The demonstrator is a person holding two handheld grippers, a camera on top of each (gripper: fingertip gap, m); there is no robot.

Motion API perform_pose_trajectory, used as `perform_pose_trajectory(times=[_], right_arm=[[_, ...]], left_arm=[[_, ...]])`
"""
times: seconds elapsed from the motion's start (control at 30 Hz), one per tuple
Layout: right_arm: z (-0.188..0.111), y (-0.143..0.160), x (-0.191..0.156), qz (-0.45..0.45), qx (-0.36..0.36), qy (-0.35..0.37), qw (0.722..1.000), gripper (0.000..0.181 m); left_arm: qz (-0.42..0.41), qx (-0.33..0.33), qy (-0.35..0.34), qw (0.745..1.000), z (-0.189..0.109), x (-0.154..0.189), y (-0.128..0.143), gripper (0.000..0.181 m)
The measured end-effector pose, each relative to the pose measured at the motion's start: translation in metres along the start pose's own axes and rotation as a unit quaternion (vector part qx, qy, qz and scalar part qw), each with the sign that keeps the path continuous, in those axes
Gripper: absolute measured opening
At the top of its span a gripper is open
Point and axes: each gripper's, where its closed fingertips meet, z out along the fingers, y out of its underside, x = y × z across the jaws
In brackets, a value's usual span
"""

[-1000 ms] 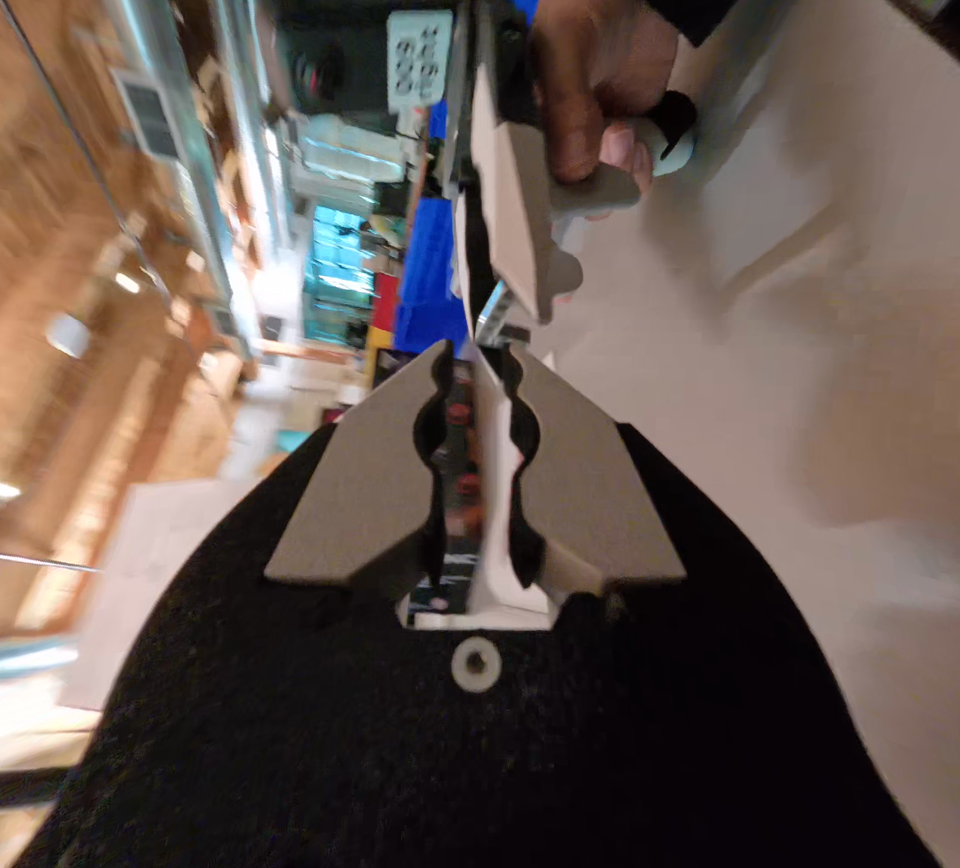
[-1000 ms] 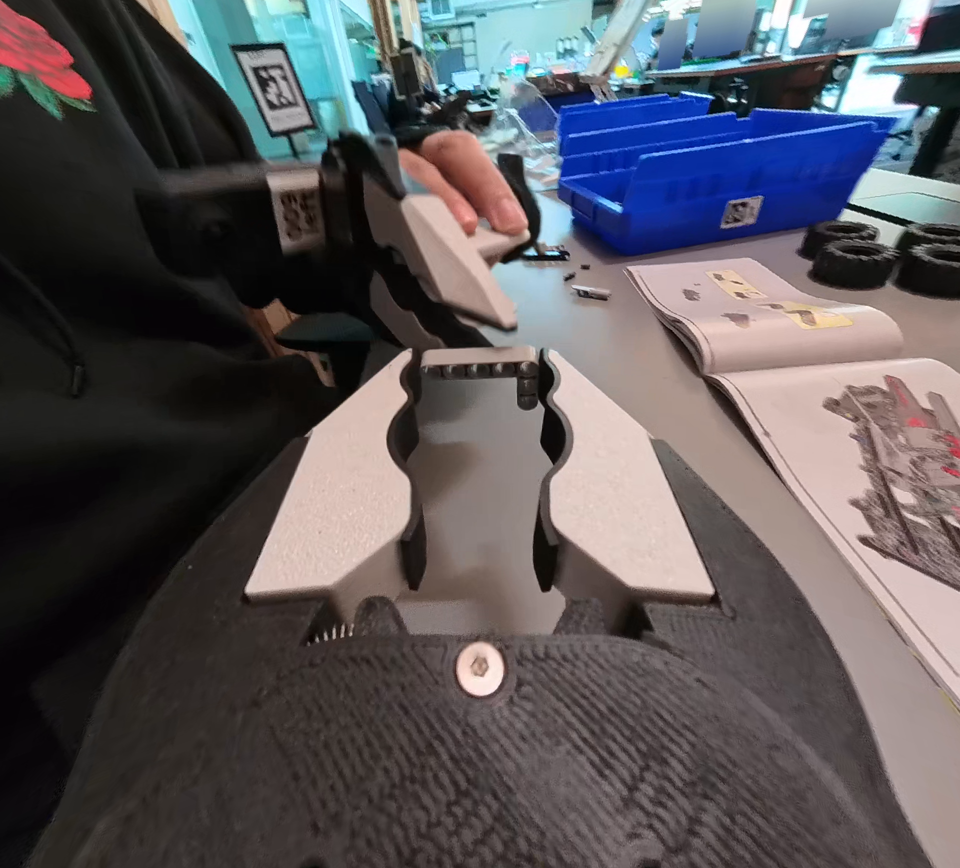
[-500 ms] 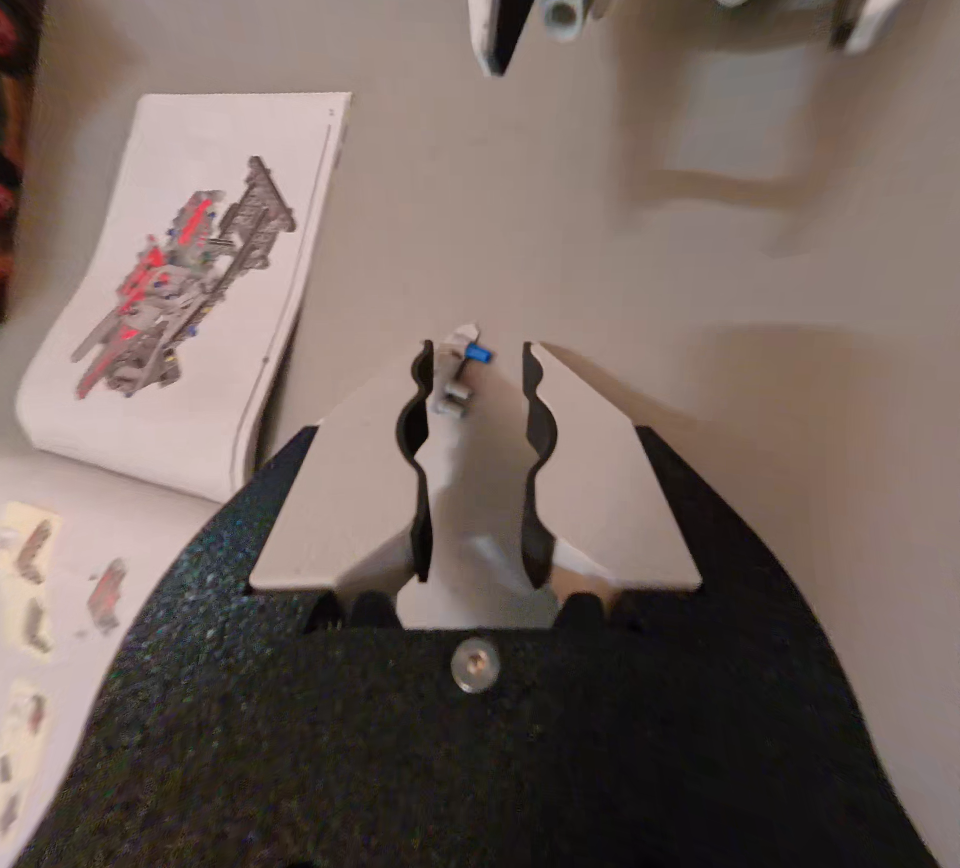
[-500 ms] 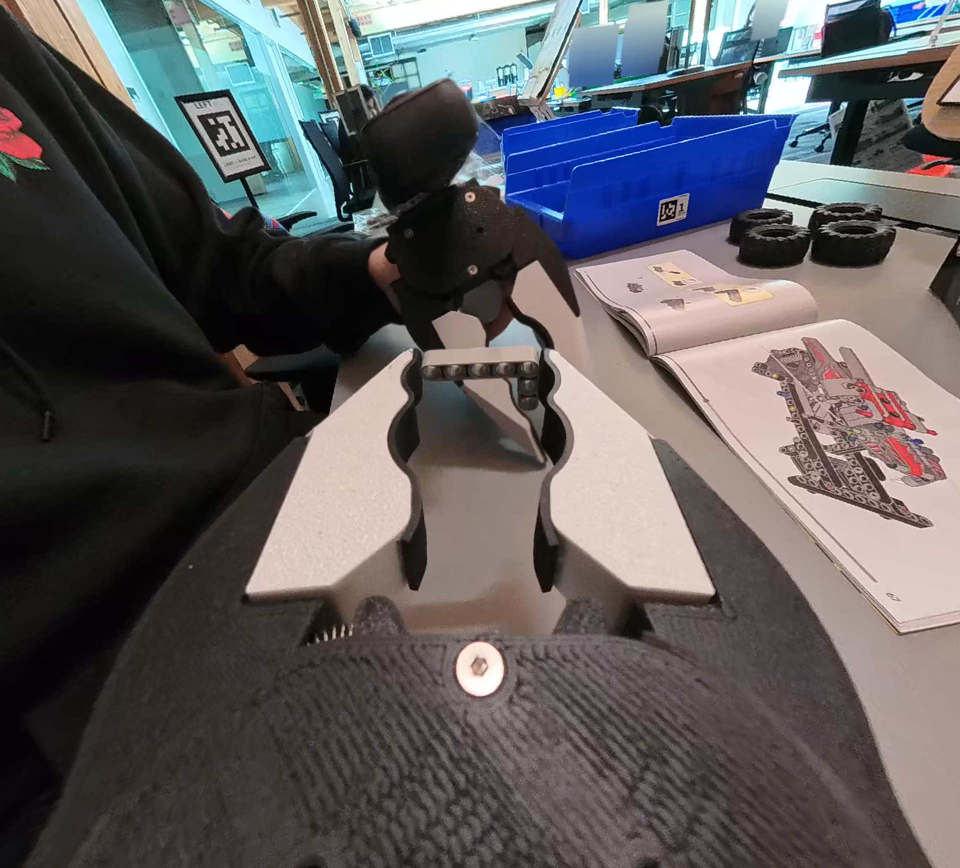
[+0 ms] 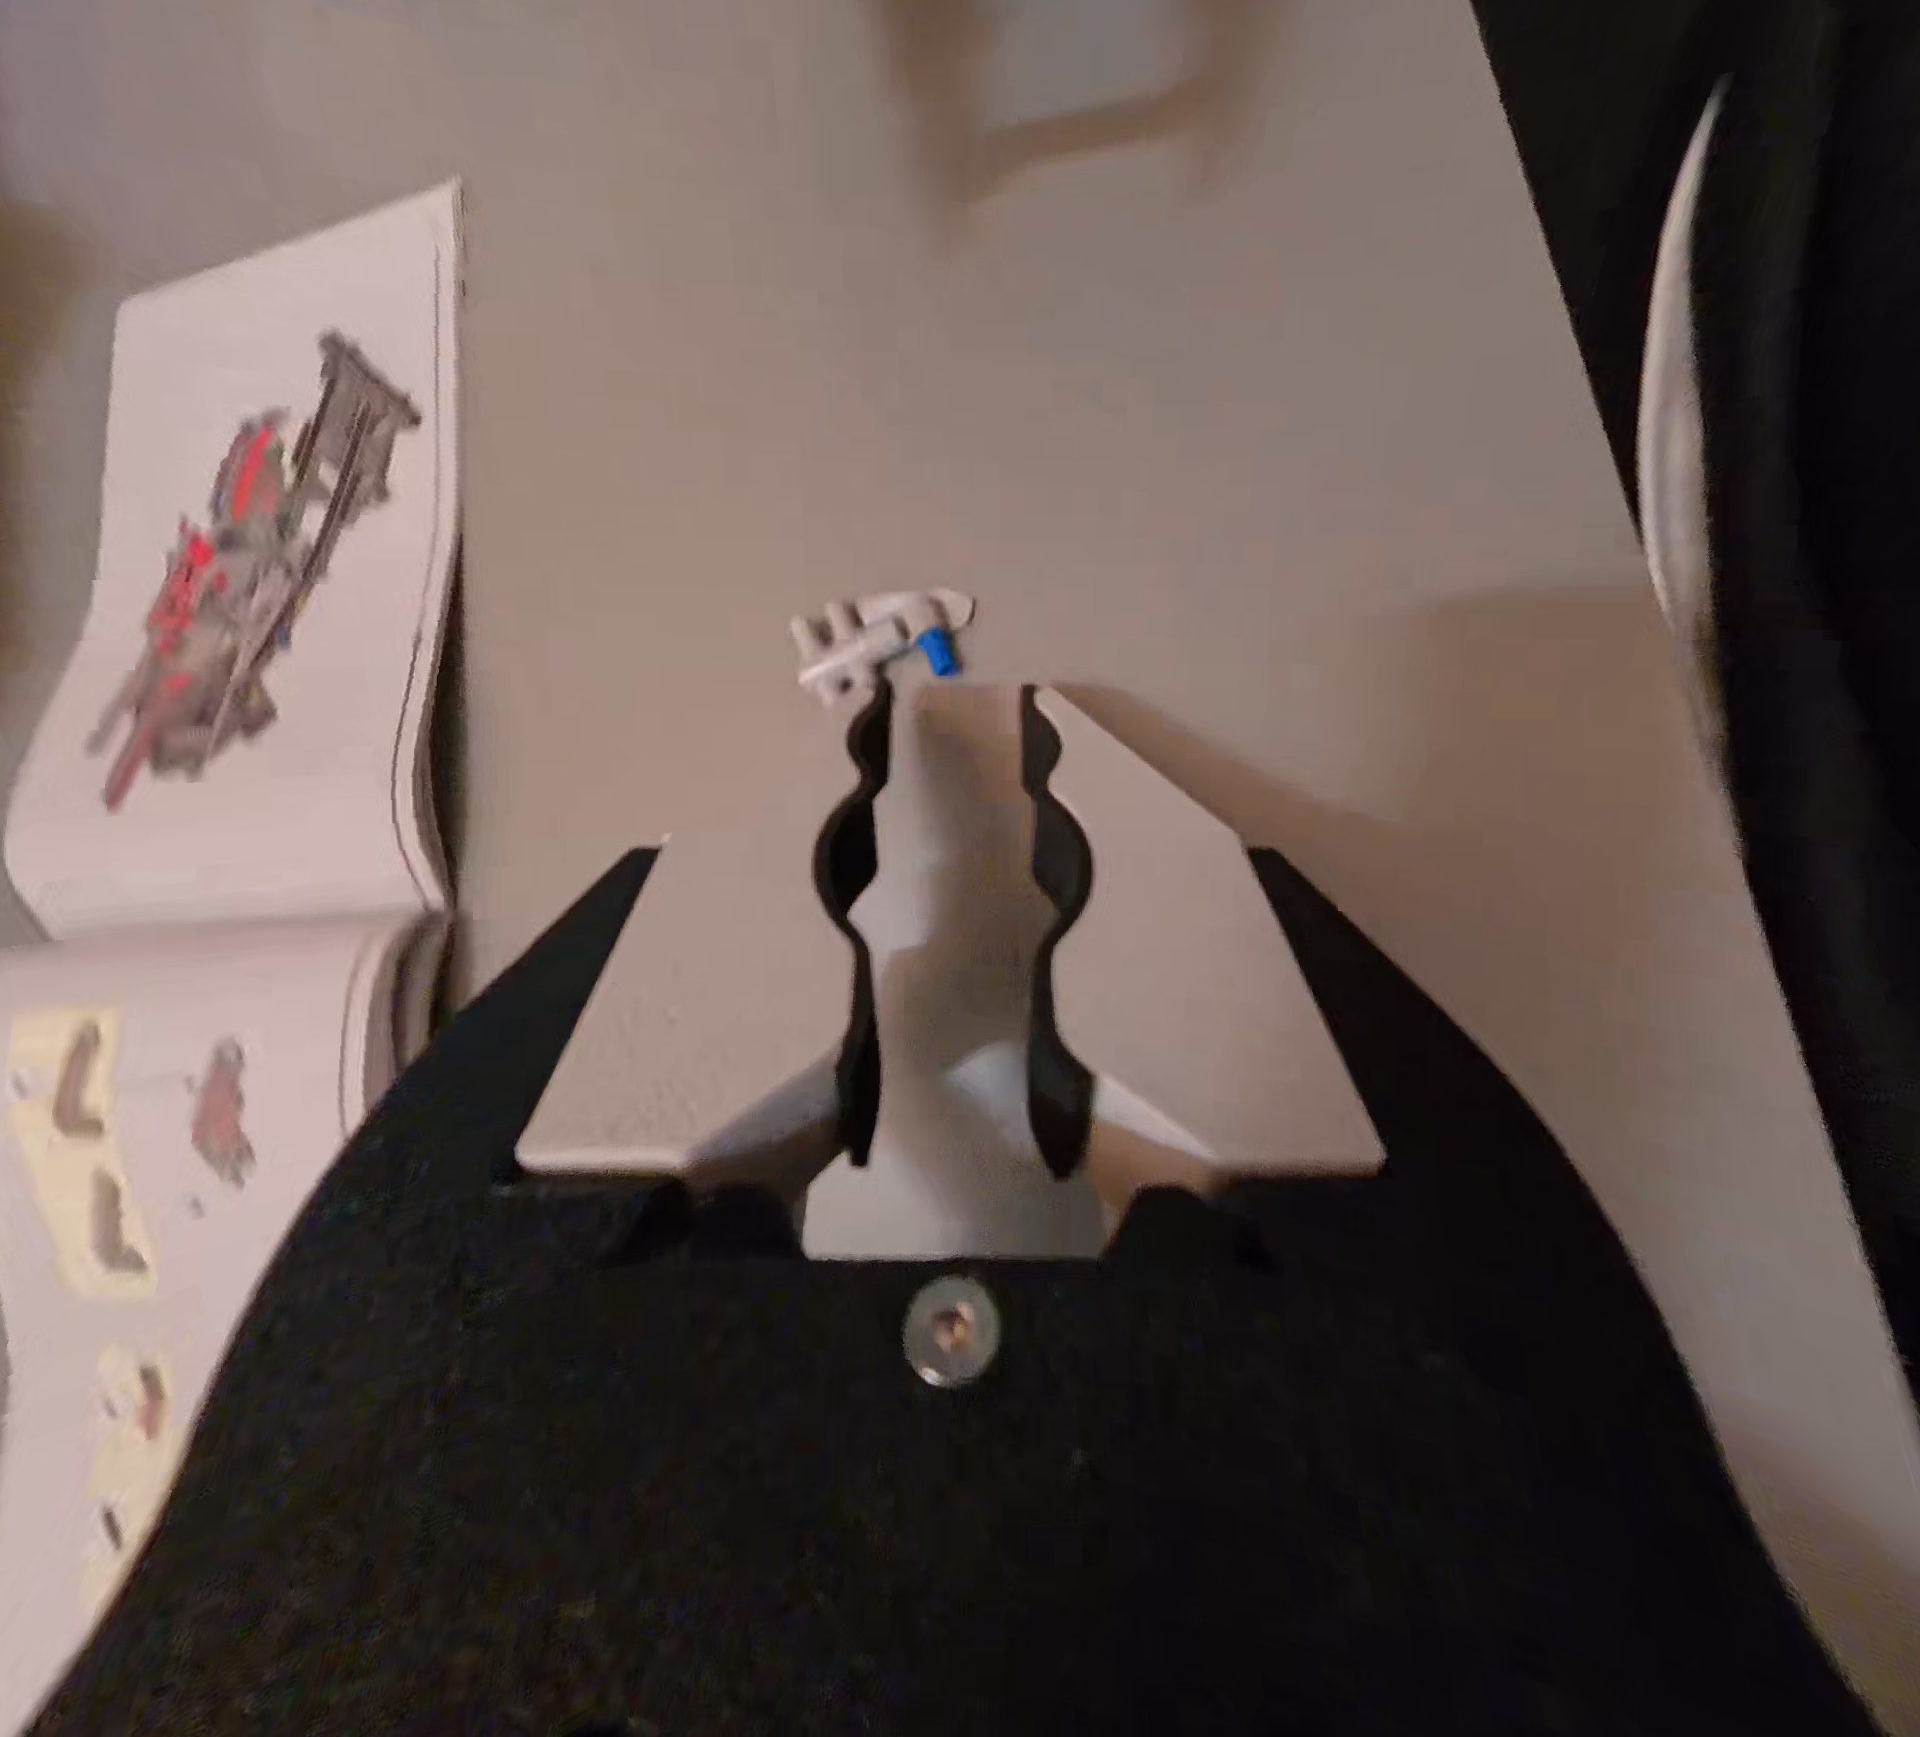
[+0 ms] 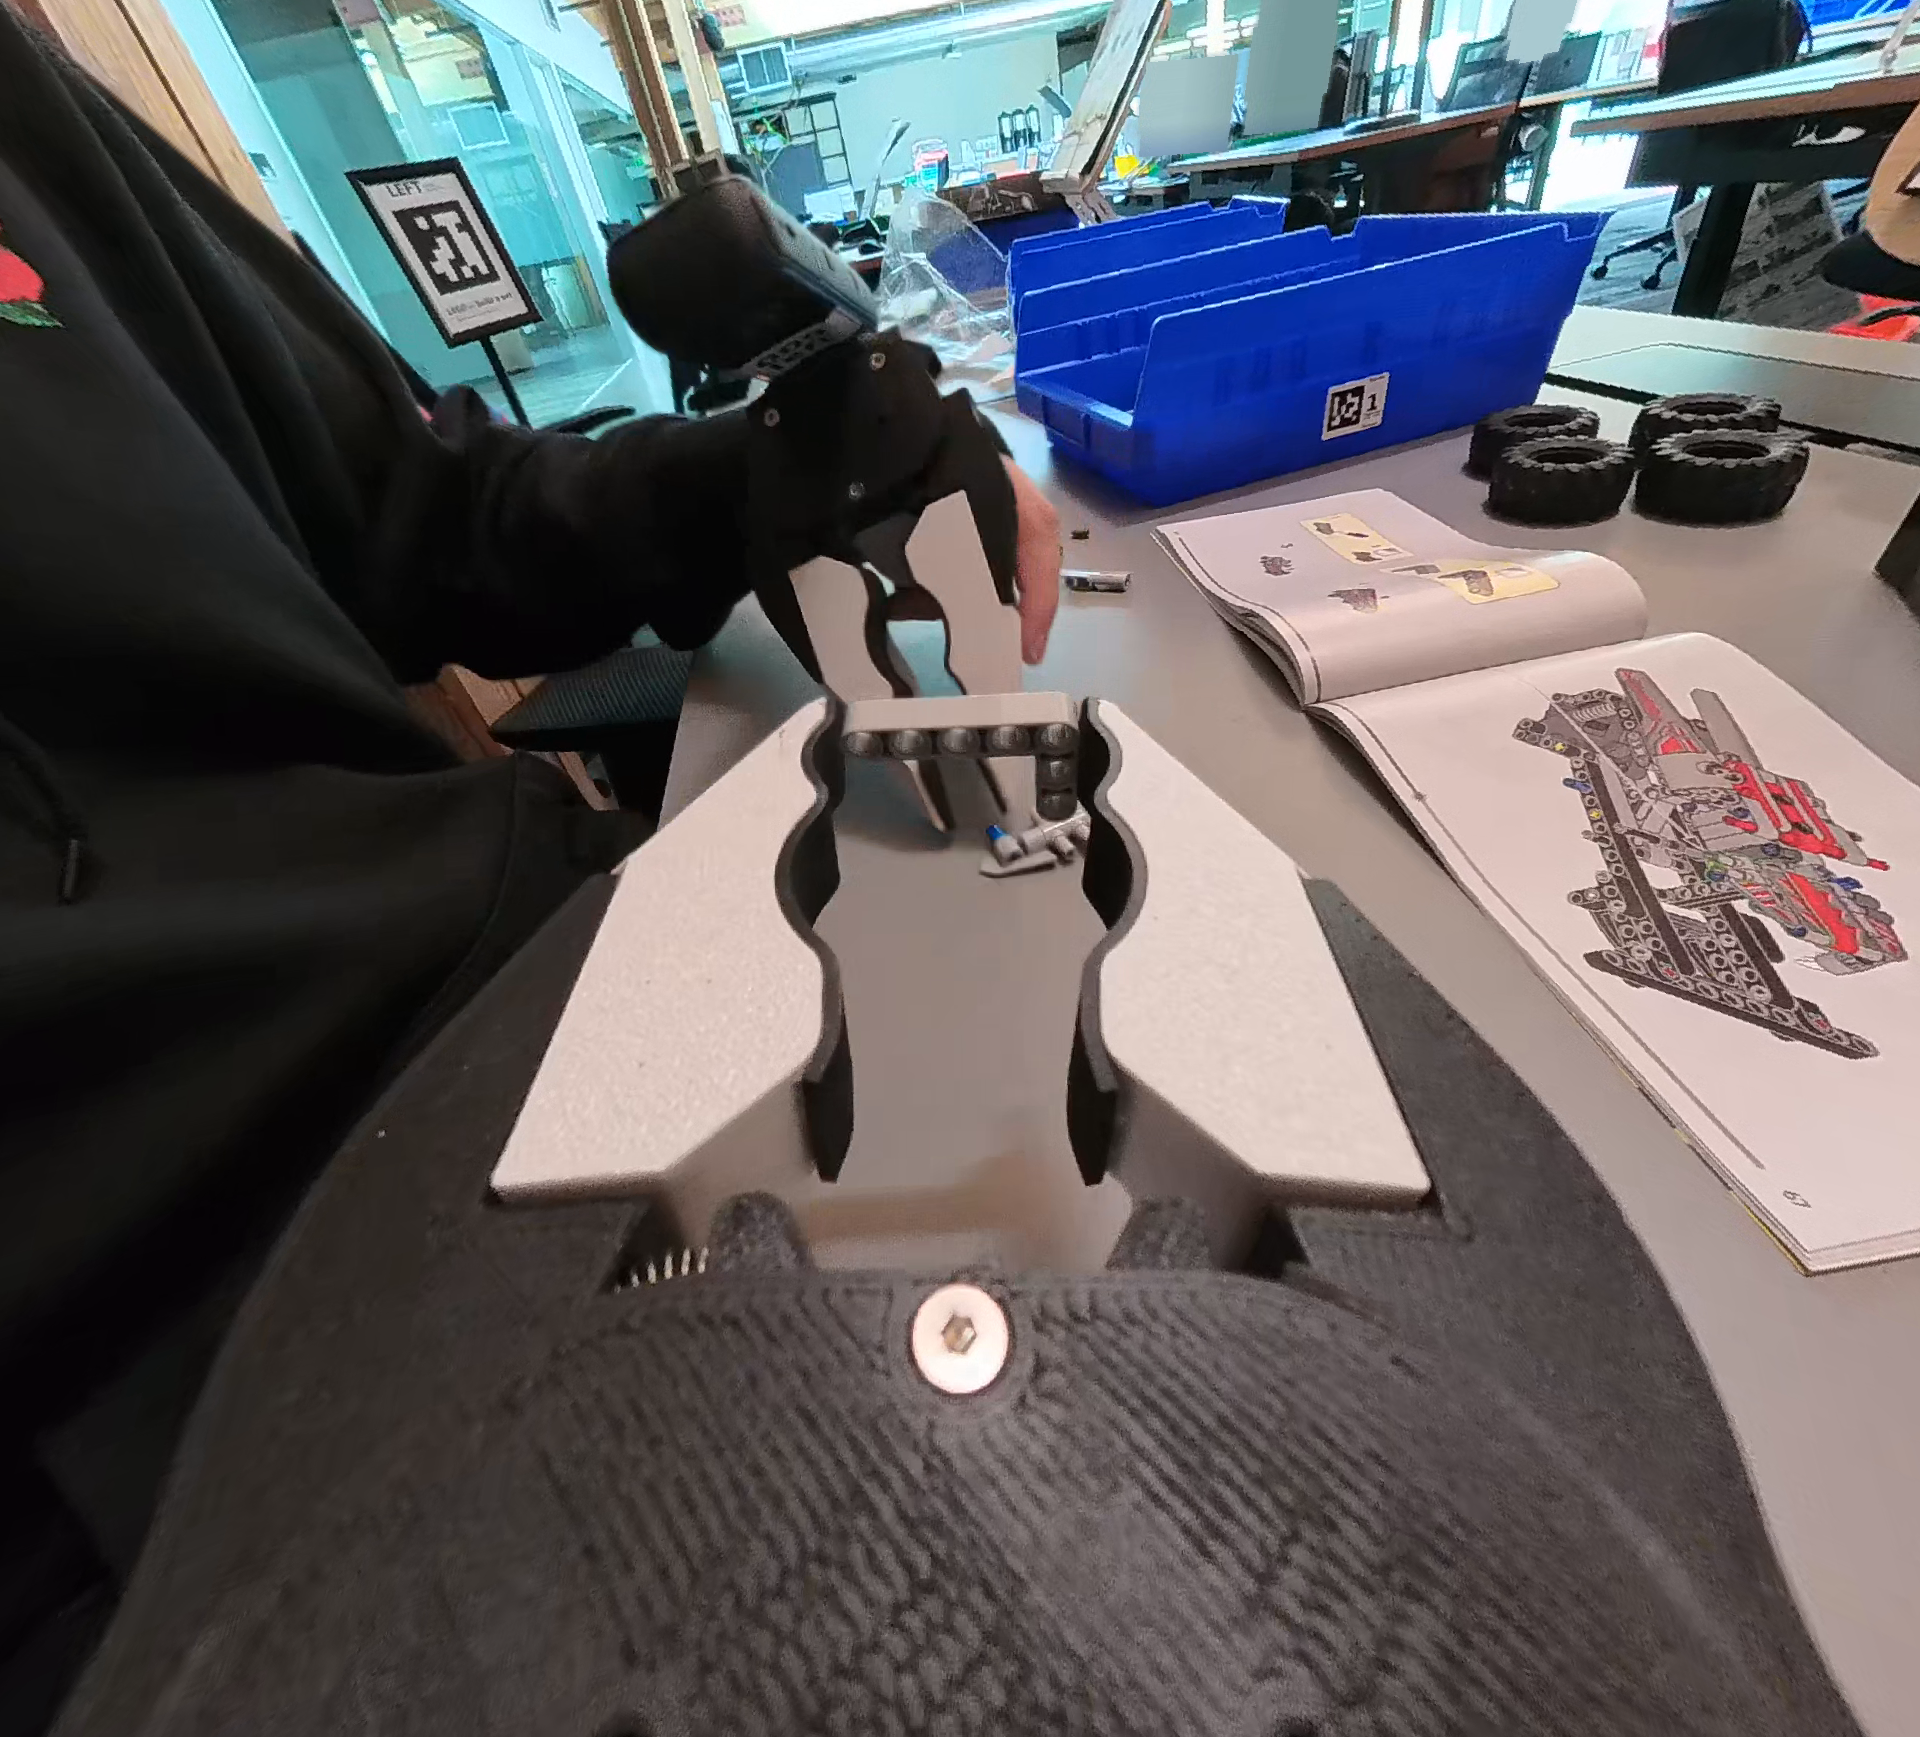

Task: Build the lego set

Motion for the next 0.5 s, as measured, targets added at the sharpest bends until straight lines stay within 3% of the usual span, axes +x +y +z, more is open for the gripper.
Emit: perform_pose_trajectory(times=[0.03, 0.2, 0.33, 0.47, 0.5], right_arm=[[0.001, 0.001, 0.0, 0.0, -0.005, 0.001, 1.0, 0.044], [0.006, 0.008, 0.0, -0.004, -0.03, 0.004, 1.0, 0.044], [0.007, 0.009, 0.0, -0.01, -0.035, 0.009, 0.999, 0.043], [0.006, 0.007, 0.0, -0.013, -0.029, 0.01, 0.999, 0.043], [0.005, 0.007, 0.0, -0.012, -0.026, 0.01, 1.0, 0.043]], left_arm=[[-0.029, 0.001, -0.012, 1.0, -0.004, -0.001, 0.002, 0.031], [-0.194, 0.027, -0.101, 0.975, -0.003, -0.011, -0.016, 0.043], [-0.171, -0.012, -0.115, 0.978, 0.015, -0.012, -0.015, 0.048], [-0.24, -0.043, -0.055, 0.968, 0.021, -0.012, -0.006, 0.053], [-0.253, -0.042, -0.046, 0.965, 0.021, -0.013, -0.006, 0.047]])
